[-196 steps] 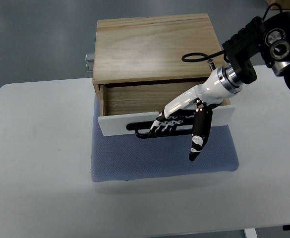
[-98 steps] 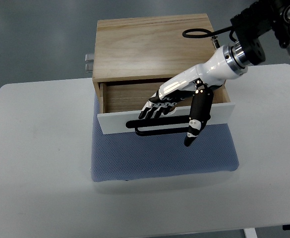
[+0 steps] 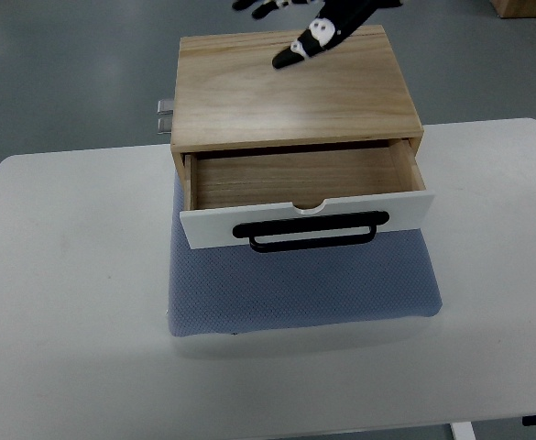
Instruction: Open wood drawer with right hand
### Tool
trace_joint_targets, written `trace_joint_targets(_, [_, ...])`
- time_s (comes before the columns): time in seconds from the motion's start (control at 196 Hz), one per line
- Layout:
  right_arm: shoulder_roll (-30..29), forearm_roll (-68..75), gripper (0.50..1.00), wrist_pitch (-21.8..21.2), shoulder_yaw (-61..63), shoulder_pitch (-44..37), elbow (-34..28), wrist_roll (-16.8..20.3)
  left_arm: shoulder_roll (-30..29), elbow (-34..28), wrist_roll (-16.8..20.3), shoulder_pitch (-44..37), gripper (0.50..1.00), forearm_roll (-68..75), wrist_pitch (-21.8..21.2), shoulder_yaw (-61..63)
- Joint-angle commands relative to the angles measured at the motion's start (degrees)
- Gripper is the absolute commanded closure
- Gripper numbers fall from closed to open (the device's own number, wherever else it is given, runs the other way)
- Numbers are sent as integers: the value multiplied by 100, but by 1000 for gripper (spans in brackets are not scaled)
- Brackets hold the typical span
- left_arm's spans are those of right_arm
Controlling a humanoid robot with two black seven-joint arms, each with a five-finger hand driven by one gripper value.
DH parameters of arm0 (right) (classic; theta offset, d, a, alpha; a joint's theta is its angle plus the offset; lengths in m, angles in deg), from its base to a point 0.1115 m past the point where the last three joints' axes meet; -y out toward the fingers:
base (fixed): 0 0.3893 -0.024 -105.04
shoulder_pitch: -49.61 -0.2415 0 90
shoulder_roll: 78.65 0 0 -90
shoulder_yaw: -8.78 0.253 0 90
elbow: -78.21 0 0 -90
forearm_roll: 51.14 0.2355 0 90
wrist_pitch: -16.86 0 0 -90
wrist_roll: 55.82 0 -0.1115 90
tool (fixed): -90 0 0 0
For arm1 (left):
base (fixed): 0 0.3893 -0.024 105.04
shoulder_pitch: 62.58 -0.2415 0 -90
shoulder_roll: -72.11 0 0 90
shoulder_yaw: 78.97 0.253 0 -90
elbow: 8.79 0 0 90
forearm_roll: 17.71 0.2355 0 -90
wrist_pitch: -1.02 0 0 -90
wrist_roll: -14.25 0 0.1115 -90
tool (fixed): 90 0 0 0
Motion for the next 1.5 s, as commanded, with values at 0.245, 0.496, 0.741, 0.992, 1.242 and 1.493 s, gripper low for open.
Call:
trace_joint_targets(0.245, [-704,23,558,1481,1840,2007,1714,-1258,0,0,-2,1,500,0,0,0])
trace_joint_targets(0.496, [-1029,806,560,1613,3176,3106,2830,-1329,0,0,-2,1,500,0,0,0])
trace_joint_targets(0.741, [-1257,1219,560,1139,3703,3519,3454,-1338,0,0,-2,1,500,0,0,0])
trace_joint_targets(0.992, [-1556,1570,556,778,3756,3818,3612,-1338,0,0,-2,-8,500,0,0,0])
trace_joint_targets(1.242, [-1829,1500,556,980,3650,3958,4034,-1408,0,0,-2,1,500,0,0,0])
trace_joint_targets(1.493, [-1908,1491,556,1129,3642,4073,4052,-1469,0,0,-2,1,500,0,0,0])
